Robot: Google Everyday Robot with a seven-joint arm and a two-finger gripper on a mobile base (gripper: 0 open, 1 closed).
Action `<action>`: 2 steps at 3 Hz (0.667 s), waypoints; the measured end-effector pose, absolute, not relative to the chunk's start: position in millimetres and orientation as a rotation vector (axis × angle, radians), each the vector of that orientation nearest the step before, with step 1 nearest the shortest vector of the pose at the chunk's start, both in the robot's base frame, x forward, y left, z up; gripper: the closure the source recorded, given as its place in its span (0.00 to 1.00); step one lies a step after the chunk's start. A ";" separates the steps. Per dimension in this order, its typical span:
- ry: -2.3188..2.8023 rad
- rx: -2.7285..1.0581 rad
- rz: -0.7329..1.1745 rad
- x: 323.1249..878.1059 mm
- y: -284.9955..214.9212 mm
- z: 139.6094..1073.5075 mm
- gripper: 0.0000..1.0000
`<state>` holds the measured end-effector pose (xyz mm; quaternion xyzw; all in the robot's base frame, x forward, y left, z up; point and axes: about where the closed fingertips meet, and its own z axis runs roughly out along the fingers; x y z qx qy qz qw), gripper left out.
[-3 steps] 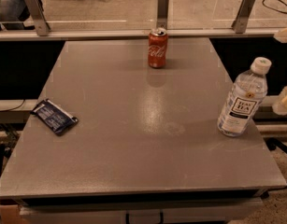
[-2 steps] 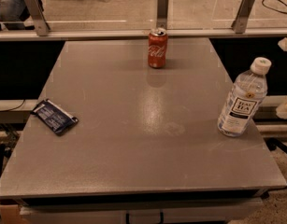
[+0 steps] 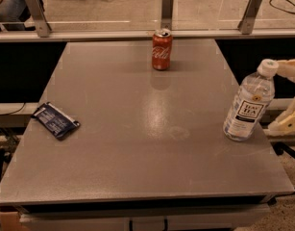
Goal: Knock blue plastic bottle over
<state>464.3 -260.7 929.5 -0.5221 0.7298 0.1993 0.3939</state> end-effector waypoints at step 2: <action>1.671 -1.272 0.707 473.9 -214.7 900.5 0.00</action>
Offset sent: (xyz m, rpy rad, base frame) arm 0.0170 0.0752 -0.0418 0.3305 -0.0533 0.1479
